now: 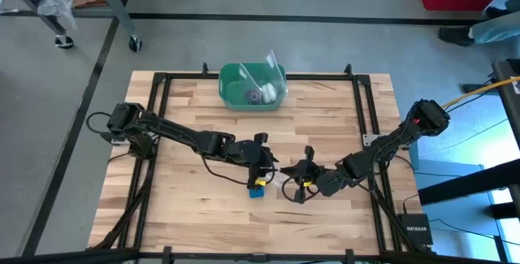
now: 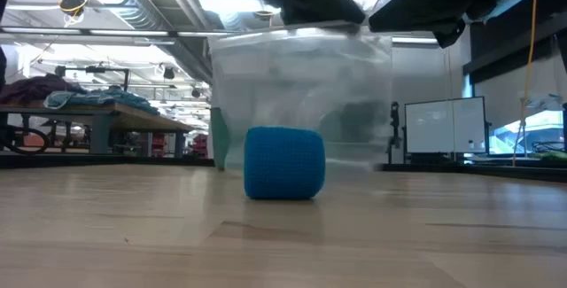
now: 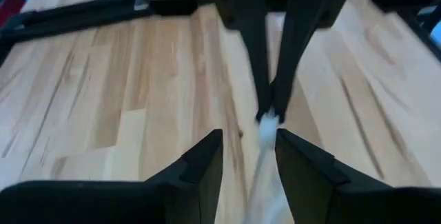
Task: Roll bandage
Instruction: Open the transparent zip bag
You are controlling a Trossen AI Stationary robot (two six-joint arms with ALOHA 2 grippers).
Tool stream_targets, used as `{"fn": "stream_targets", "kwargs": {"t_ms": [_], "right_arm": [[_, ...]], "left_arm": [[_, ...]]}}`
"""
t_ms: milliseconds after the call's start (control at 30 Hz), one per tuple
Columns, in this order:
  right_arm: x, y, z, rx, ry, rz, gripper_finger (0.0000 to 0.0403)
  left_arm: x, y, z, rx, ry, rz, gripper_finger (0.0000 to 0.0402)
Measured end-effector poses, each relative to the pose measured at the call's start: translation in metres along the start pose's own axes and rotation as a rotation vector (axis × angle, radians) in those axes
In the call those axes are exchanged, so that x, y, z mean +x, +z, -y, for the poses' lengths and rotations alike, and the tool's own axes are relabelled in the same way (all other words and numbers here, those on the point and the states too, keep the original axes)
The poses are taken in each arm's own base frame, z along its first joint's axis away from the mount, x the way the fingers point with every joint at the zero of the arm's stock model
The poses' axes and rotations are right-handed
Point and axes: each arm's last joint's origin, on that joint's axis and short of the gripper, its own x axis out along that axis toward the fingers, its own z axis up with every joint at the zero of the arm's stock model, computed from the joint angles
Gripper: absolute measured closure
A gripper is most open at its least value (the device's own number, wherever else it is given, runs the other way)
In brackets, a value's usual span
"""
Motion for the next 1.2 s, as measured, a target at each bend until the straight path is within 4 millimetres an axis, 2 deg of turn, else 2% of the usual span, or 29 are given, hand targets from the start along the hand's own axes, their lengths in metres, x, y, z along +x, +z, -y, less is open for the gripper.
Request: {"fn": "stream_targets", "kwargs": {"t_ms": [700, 900, 1200], "right_arm": [[0.0000, 0.0003, -0.0002, -0.012, 0.005, 0.001, 0.0394], [0.0000, 0.0002, -0.0002, -0.013, 0.005, 0.001, 0.0394], [0.0000, 0.0002, -0.0002, -0.013, 0.004, 0.001, 0.0394]], "left_arm": [[0.0011, 0.0031, -0.0005, 0.034, -0.027, 0.040, 0.0323], [0.0011, -0.0011, -0.0002, 0.040, -0.031, -0.003, 0.0338], [0.0011, 0.0008, -0.0003, 0.036, -0.030, 0.016, 0.0344]]}}
